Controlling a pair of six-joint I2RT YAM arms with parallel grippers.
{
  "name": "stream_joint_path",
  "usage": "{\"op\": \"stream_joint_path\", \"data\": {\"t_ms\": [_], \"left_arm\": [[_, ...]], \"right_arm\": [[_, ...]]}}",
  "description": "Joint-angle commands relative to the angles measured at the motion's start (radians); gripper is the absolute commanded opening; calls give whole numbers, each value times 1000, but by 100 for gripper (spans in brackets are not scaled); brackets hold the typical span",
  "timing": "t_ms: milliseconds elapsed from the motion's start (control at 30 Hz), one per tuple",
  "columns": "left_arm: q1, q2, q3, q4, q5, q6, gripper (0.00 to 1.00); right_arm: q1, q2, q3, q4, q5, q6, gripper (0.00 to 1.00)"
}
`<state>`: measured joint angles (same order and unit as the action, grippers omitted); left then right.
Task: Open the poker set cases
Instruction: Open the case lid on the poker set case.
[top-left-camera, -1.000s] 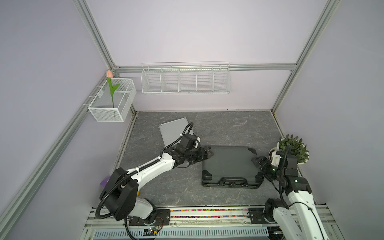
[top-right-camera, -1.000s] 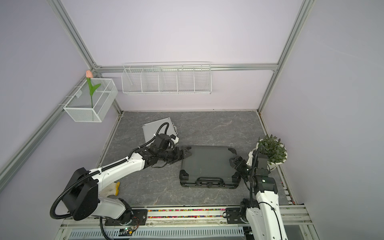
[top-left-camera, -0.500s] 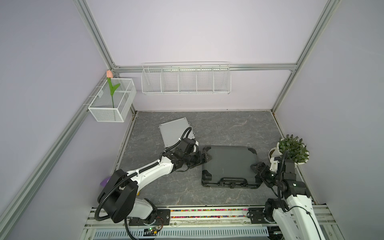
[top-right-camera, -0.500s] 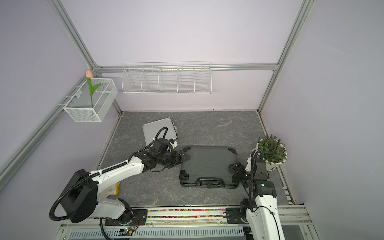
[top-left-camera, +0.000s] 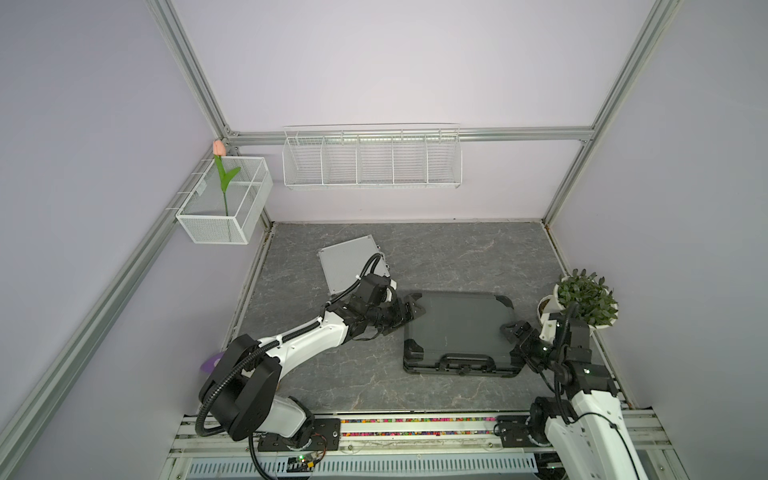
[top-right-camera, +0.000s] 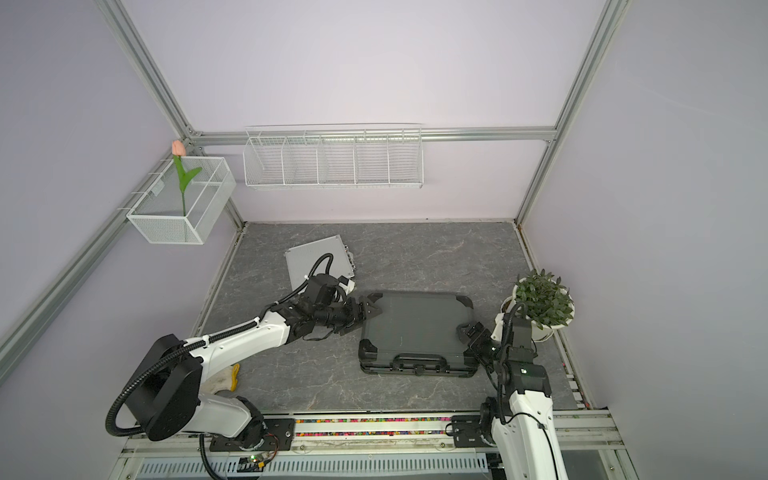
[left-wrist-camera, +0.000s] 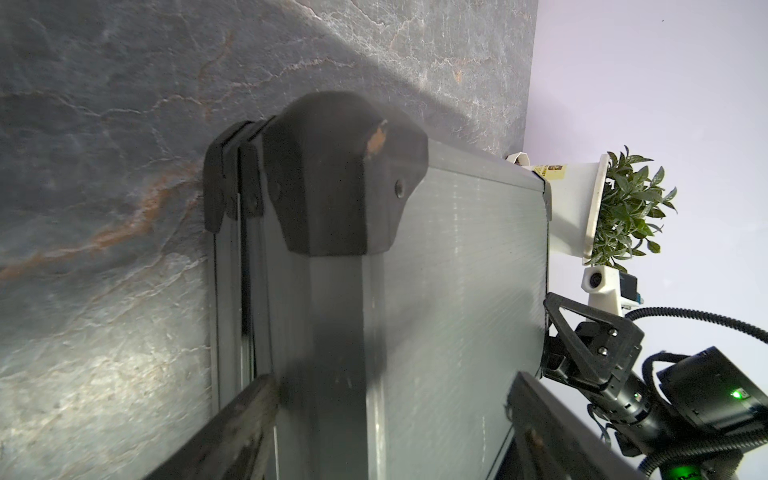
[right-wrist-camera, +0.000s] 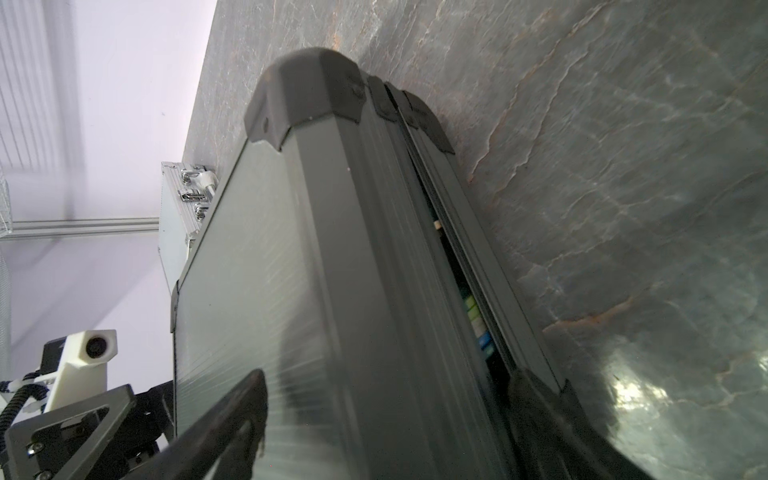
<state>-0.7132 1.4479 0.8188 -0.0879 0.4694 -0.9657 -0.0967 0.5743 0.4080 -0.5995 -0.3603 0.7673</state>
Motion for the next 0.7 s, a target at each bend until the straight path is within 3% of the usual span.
{"op": "stream_joint_path", "data": {"t_ms": [0, 467, 667], "left_arm": [[-12, 24, 12, 110, 90, -42, 88], [-12, 57, 142, 59, 151, 12, 88], [-10, 10, 204, -148, 39, 175, 88]], "right_arm": [[16, 1, -23, 104, -206, 98, 93], [14, 5, 13, 147, -233, 72, 95], [16, 22, 78, 21, -154, -16, 98]]}}
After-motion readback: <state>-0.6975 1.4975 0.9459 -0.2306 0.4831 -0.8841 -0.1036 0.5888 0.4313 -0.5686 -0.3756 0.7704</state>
